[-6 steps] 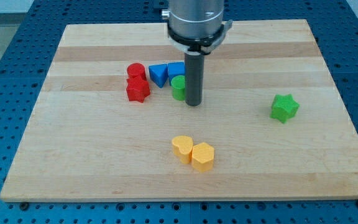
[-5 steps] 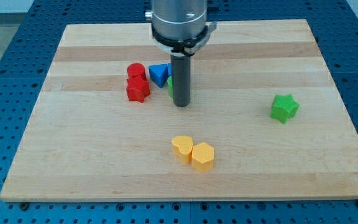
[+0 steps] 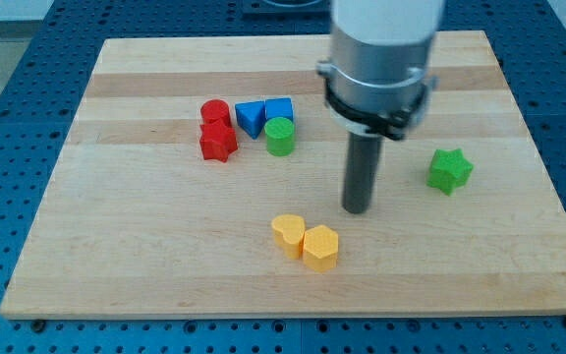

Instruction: Move your arm to the green star

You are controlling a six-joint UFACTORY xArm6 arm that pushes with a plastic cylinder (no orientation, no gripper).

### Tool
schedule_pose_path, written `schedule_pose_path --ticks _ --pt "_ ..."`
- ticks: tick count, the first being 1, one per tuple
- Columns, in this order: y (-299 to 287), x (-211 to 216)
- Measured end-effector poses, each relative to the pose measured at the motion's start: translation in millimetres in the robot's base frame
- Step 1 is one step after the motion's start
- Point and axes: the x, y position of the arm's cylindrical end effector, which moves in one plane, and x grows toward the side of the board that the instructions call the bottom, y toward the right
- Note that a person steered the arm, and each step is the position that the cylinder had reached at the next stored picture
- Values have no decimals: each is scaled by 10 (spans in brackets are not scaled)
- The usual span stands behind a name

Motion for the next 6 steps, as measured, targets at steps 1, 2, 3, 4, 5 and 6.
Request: schedule_pose_path --ticks 1,2,3,4,5,6 --pt "38 10" --pt "38 9" --pt "38 2" --pt "162 -11" --pt "472 65" --pt "641 66"
